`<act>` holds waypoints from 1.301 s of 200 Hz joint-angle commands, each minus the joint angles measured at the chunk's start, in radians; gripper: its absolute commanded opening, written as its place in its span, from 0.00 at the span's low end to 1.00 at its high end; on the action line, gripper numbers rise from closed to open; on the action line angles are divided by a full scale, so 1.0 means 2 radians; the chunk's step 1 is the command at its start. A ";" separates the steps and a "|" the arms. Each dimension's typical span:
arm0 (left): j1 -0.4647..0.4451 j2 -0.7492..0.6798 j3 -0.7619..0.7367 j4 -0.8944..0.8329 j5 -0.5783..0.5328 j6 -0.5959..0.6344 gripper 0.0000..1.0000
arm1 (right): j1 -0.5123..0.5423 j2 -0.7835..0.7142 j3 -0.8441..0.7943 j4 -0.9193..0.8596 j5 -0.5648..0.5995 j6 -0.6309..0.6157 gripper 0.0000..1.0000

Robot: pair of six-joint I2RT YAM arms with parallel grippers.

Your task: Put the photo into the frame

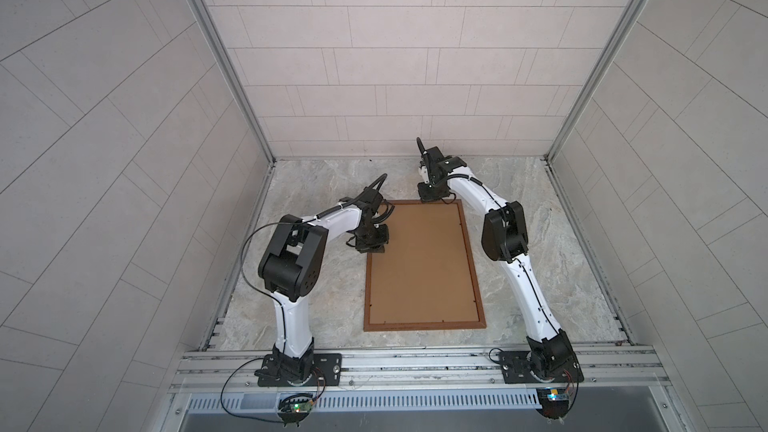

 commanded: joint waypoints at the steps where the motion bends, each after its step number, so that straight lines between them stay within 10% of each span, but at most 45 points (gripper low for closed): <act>1: -0.004 0.032 -0.019 0.008 -0.012 0.005 0.00 | 0.001 -0.007 -0.013 -0.043 0.007 -0.004 0.00; 260: -0.004 0.034 -0.014 0.006 -0.013 0.006 0.00 | 0.008 -0.010 -0.059 -0.045 0.014 -0.008 0.00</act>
